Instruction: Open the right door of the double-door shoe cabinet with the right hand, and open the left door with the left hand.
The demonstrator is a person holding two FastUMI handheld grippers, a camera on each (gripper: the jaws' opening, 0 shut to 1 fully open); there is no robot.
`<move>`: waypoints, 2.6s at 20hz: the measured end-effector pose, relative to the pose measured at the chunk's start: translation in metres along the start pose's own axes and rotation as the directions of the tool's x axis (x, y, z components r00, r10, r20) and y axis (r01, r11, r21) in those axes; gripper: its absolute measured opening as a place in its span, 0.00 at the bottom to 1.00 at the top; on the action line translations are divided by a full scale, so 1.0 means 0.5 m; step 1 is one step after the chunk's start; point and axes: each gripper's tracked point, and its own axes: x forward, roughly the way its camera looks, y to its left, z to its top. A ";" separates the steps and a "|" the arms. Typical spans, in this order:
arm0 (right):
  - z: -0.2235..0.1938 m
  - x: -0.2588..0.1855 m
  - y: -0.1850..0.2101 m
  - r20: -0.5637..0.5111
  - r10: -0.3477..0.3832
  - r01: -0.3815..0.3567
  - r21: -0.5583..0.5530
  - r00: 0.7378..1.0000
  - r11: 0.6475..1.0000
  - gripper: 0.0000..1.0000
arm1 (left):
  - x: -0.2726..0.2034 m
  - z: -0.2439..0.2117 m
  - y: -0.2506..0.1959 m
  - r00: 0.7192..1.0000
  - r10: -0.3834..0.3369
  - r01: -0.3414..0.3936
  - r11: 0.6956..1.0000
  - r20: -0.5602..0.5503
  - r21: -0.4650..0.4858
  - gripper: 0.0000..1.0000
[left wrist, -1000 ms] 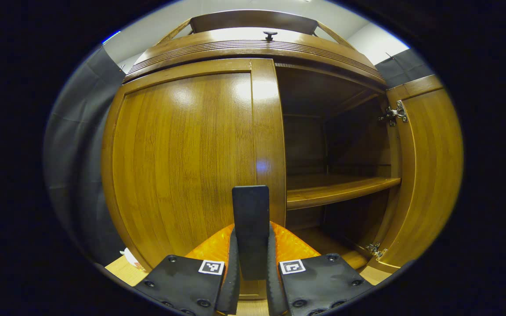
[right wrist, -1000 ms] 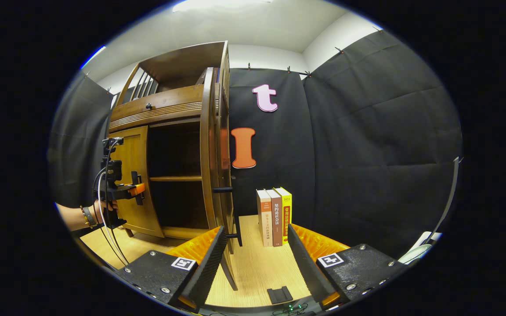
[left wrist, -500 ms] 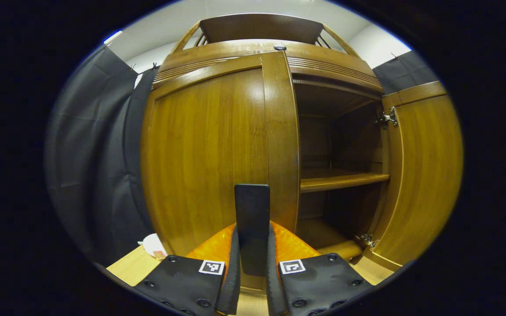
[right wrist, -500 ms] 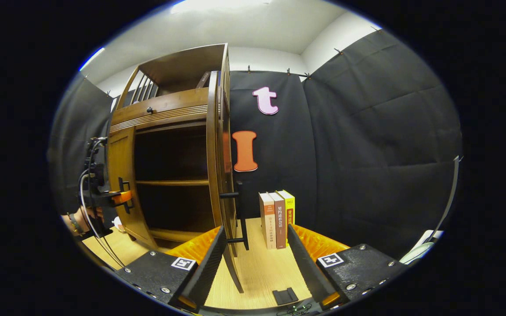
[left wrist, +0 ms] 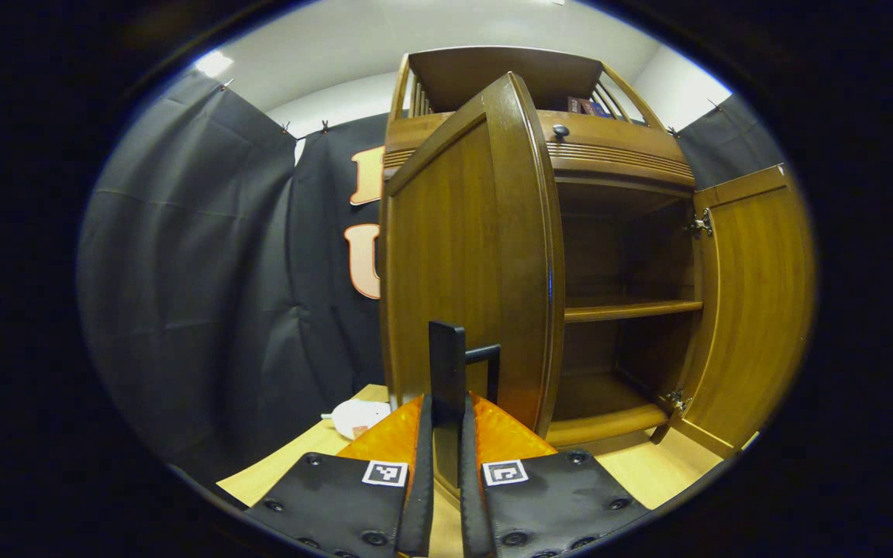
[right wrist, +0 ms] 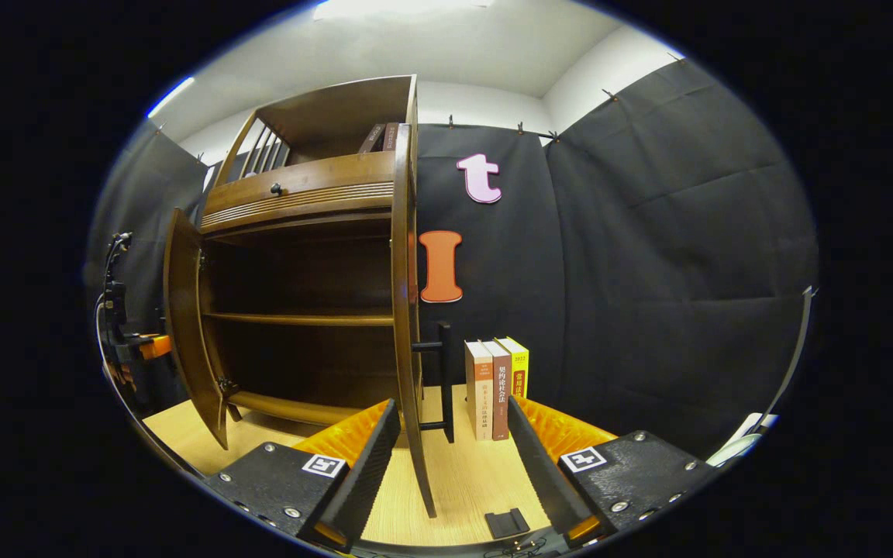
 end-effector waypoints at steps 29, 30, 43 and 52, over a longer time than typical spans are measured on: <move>0.036 -0.025 0.114 -0.035 -0.078 0.077 -0.025 0.996 0.997 0.92 | 0.016 -0.028 0.361 0.885 -0.460 0.465 0.871 0.067 -0.157 0.22; 0.034 -0.024 0.117 -0.035 -0.073 0.073 -0.023 0.997 0.997 0.92 | -0.003 -0.033 0.371 0.895 -0.443 0.447 0.882 0.058 -0.148 0.19; 0.023 0.012 0.146 0.013 0.004 -0.004 -0.046 1.000 0.999 0.86 | -0.170 0.045 0.226 0.998 -0.022 0.029 0.993 0.061 -0.118 0.05; -0.030 0.020 0.136 -0.017 0.066 -0.067 -0.038 0.998 0.997 0.86 | -0.131 0.034 0.050 0.995 0.059 -0.052 0.996 0.082 -0.078 0.49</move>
